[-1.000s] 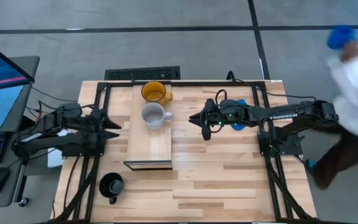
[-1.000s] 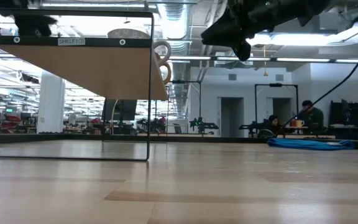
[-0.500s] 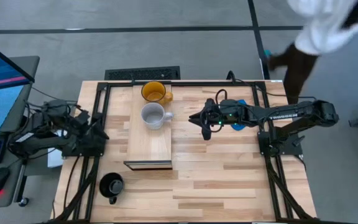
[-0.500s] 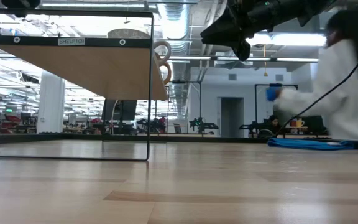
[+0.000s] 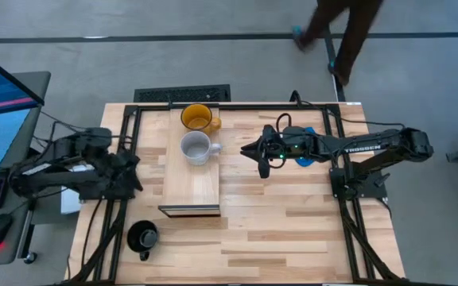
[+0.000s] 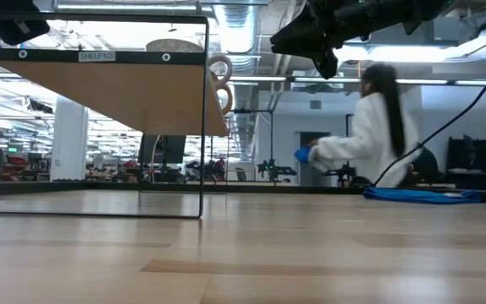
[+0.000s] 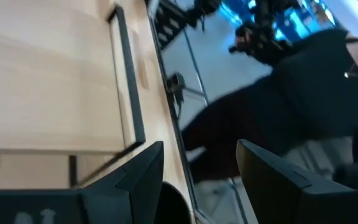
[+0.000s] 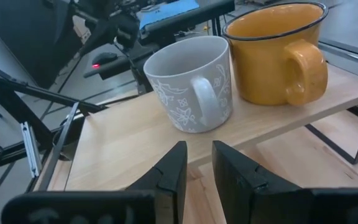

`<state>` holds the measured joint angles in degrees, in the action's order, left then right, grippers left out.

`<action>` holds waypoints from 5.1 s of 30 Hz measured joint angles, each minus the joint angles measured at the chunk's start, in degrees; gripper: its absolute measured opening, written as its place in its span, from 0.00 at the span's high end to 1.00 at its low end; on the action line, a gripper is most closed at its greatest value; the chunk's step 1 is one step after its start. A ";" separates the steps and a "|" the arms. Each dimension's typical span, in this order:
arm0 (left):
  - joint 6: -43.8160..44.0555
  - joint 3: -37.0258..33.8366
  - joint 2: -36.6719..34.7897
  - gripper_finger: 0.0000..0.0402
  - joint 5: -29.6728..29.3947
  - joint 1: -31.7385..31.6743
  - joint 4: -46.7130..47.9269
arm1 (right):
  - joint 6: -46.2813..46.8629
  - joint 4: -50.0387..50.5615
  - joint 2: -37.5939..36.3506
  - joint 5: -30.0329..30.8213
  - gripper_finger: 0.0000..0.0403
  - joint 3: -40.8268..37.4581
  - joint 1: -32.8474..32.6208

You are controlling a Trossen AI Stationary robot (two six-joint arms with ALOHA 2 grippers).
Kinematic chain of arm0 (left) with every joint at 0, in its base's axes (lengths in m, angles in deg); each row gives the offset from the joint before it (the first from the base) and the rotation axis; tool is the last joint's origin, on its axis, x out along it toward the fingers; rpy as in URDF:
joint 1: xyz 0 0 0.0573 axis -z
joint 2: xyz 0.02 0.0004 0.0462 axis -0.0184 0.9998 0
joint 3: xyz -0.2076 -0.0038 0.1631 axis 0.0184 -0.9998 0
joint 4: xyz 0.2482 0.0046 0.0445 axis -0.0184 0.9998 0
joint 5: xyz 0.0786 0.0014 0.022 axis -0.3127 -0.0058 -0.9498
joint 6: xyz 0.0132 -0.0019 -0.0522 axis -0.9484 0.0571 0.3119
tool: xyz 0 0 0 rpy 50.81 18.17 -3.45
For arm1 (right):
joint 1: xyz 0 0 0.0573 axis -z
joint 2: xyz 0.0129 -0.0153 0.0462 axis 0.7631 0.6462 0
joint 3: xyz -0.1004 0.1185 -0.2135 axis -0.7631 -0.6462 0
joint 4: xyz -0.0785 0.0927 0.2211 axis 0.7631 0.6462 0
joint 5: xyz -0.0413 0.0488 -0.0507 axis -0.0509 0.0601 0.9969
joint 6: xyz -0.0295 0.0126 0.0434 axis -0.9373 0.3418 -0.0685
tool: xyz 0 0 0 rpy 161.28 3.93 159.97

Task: Stack small to large cups/mugs on shelf
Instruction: Put the black mug on the shelf

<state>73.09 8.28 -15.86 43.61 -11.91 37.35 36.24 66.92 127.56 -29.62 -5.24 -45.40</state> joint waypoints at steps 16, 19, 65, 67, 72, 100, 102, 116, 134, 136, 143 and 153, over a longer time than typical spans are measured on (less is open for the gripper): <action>-1.55 15.90 15.63 0.52 -15.23 23.52 -3.47 | 1.82 0.02 0.00 -0.02 0.76 0.00 0.33; 2.56 16.00 18.82 0.52 -17.22 28.76 -3.03 | 1.82 0.02 0.00 -0.01 0.76 0.00 0.33; 40.00 10.76 40.35 0.52 -37.90 55.59 17.28 | 1.75 0.05 0.00 -0.18 0.76 0.02 0.33; 40.69 9.70 40.19 0.52 -38.24 56.46 15.28 | 1.75 0.05 0.00 -0.20 0.76 0.02 0.33; 41.35 7.74 39.53 0.52 -43.63 57.97 11.25 | 2.08 0.04 0.00 -0.20 0.76 0.02 0.33; 50.39 -4.72 39.54 0.52 -39.92 60.74 3.56 | 2.37 0.02 -0.01 -0.22 0.76 0.02 0.31; 50.39 -4.72 39.54 0.52 -39.30 60.74 3.60 | 2.37 0.02 -0.02 -0.22 0.76 0.02 0.33; 53.95 -4.68 39.57 0.52 -39.55 60.74 3.29 | 2.34 0.02 -0.02 -0.15 0.76 0.02 0.33; 51.64 -4.63 39.57 0.52 -47.43 60.74 2.51 | 2.34 0.02 -0.01 0.01 0.76 0.02 0.33; 51.80 -4.63 39.57 0.52 -47.78 60.74 2.50 | 2.34 0.00 -0.02 0.00 0.76 0.02 0.33; 51.64 -4.63 39.57 0.56 -47.74 60.74 2.51 | 2.34 0.01 -0.02 0.00 0.76 0.02 0.33; 51.31 -4.59 39.57 0.73 -47.69 60.74 2.44 | 2.32 0.01 -0.02 -0.02 0.76 0.02 0.33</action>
<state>124.40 3.69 23.71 -4.09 48.82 39.79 38.57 66.94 127.54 -29.64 -5.21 -45.08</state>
